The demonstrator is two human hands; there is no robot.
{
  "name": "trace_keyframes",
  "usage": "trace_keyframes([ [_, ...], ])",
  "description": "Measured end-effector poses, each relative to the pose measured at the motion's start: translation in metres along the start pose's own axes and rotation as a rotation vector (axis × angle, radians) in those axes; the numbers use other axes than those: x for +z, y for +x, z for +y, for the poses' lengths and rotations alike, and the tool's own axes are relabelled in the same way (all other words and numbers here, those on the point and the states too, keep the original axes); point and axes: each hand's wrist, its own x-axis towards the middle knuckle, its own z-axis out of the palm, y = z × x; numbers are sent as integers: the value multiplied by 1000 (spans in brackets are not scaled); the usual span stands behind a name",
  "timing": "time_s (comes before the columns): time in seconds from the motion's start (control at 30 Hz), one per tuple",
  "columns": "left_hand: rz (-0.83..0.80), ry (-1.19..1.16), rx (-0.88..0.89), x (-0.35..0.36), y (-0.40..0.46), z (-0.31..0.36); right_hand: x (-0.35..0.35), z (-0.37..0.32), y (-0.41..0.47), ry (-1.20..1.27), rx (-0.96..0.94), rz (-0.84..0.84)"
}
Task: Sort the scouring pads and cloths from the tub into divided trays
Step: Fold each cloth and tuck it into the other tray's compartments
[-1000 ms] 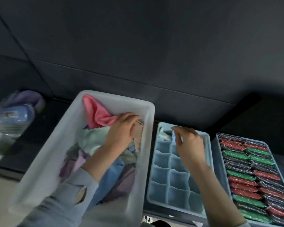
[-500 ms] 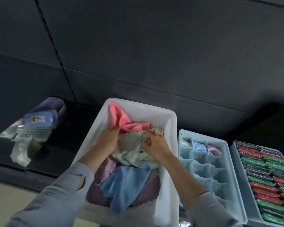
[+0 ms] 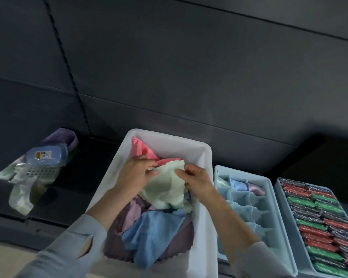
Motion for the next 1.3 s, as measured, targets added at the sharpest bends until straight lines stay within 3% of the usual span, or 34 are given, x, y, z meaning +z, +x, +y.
trace_keyframes([
  [0.2,53,-251,106,-57,24,43,-41,-96,-35,-48,-282,36],
  [0.3,-58,-384,119,-87,36,70,-62,-141,-46,32,-418,63],
  [0.4,-172,-362,145,-106,47,81,-89,-177,-54,90,-525,167],
  [0.57,-122,-458,76,-121,58,78,-130,-201,-64,57,-561,311],
  [0.83,13,-757,-25,-131,72,92,-158,-203,-71,132,-496,371],
  [0.93,96,-717,-11,-129,75,93,-165,-201,-77,194,-519,206],
  [1.0,201,-607,7,-126,76,94,-170,-199,-85,239,-564,-34],
  [1.1,288,-634,20,-120,76,97,-170,-194,-97,269,-526,-347],
  [1.3,305,-721,28,-113,82,117,-152,-180,-92,32,-454,-497],
])
